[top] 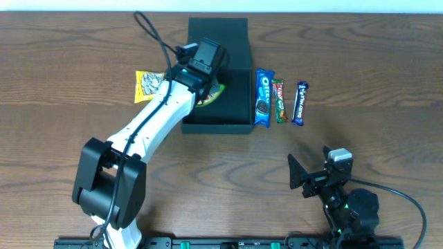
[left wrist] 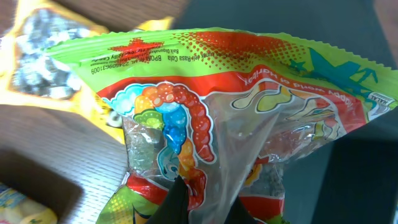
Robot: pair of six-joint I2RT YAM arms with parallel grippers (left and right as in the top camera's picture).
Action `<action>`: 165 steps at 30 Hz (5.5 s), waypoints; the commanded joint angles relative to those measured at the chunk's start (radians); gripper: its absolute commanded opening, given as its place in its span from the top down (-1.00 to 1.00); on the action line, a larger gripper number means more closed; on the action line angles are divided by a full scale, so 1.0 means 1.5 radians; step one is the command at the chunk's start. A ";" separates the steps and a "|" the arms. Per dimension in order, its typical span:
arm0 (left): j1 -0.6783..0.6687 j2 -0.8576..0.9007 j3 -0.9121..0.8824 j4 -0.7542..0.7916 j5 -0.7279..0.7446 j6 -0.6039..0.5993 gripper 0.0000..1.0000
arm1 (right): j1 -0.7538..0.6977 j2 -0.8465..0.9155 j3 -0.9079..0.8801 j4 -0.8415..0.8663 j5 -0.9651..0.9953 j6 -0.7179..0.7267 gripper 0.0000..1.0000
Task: Pack container
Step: 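Carry the Haribo bag into the green box and release it, then reach right gripper to the blue Oreo pack and grasp it, then lower the Oreo pack into the box beside the Haribo bag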
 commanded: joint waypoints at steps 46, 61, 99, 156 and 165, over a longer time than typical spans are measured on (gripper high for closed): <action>0.174 -0.083 -0.033 0.227 0.018 0.384 -0.91 | 0.006 -0.001 -0.001 0.125 -0.088 0.327 -0.98; 0.172 -0.083 -0.033 0.195 0.074 0.384 -0.90 | 0.004 0.241 0.140 0.302 -0.068 0.313 -0.99; 0.172 -0.083 -0.033 0.112 0.084 0.383 -0.90 | 0.129 1.307 0.873 -0.203 0.065 0.023 -0.61; 0.172 -0.083 -0.033 0.112 0.084 0.383 -0.90 | 0.281 1.332 1.105 -0.468 0.184 0.212 0.51; 0.172 -0.083 -0.033 0.112 0.106 0.383 -0.90 | 0.276 1.331 1.103 -0.449 0.200 0.215 -0.99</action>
